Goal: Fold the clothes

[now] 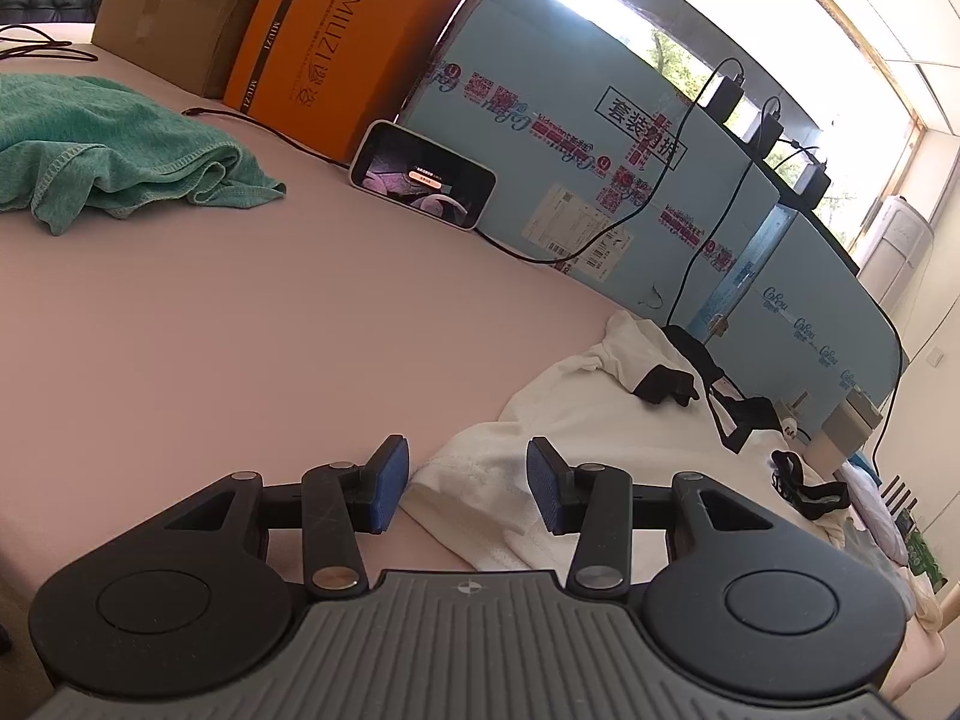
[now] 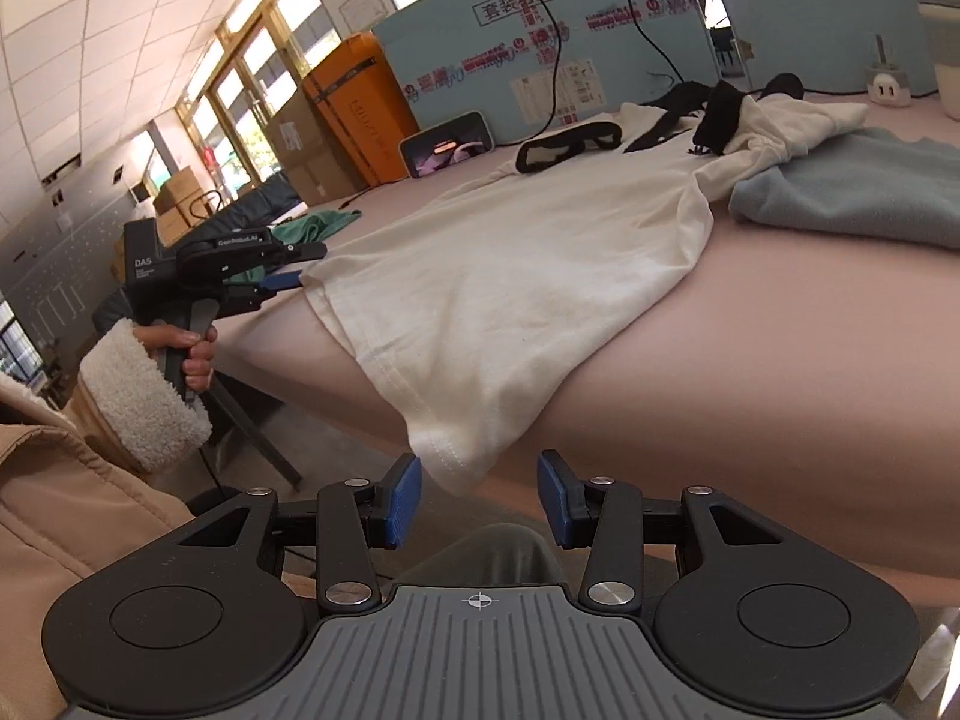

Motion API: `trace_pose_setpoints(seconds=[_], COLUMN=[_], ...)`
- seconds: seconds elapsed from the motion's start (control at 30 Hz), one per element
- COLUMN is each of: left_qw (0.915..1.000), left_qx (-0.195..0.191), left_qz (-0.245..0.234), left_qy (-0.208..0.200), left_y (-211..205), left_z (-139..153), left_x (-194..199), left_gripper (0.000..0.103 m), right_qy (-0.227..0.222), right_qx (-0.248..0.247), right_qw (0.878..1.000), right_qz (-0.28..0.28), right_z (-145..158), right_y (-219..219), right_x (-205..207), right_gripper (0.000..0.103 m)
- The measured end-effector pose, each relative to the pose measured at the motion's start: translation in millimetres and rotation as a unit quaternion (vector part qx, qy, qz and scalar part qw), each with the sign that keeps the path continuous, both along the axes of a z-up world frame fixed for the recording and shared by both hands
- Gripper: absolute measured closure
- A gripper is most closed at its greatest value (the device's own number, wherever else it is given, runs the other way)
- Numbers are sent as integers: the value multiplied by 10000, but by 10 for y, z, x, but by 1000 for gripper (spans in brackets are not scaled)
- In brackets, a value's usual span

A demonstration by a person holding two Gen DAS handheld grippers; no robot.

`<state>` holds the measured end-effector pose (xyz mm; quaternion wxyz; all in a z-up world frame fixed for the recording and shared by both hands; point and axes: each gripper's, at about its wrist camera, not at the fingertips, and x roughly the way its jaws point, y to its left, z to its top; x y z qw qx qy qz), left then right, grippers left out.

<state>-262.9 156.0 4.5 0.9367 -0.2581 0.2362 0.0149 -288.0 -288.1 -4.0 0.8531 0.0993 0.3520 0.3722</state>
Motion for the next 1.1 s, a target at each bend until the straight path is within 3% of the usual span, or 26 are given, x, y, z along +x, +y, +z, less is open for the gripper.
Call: trace_pose_setpoints(seconds=[0.17,0.33,0.43,0.47,0.6,0.63,0.9,1.1], left_qw=[9998,9998,9997,9998,10000,10000,9993,9995], left_qx=[-154,88,166,180,78,43,-150,-39], left_qz=[-128,-169,-125,-99,-37,-74,-279,-92], left_qy=[-98,-89,-89,-89,-21,-10,-196,-294], left_y=[-8,-111,-130,-130,-88,-76,25,103], left_z=[-7,14,12,9,-9,-8,171,312], left_x=[13,47,45,40,12,3,-194,-352], left_gripper=[42,35,40,49,82,85,94,95], right_qy=[446,711,761,760,786,790,720,563], right_qx=[570,816,1041,1097,1322,1398,2149,2394], right_qw=[9974,9941,9916,9910,9876,9864,9736,9692], right_qz=[6,-35,-76,-102,-313,-353,-268,-133], right_z=[-113,-206,-218,-220,-215,-209,-18,140], right_y=[-15,-30,-86,-105,-188,-209,-422,-510], right_x=[131,186,180,172,167,169,154,117], right_gripper=[61,81,91,96,96,96,97,97])
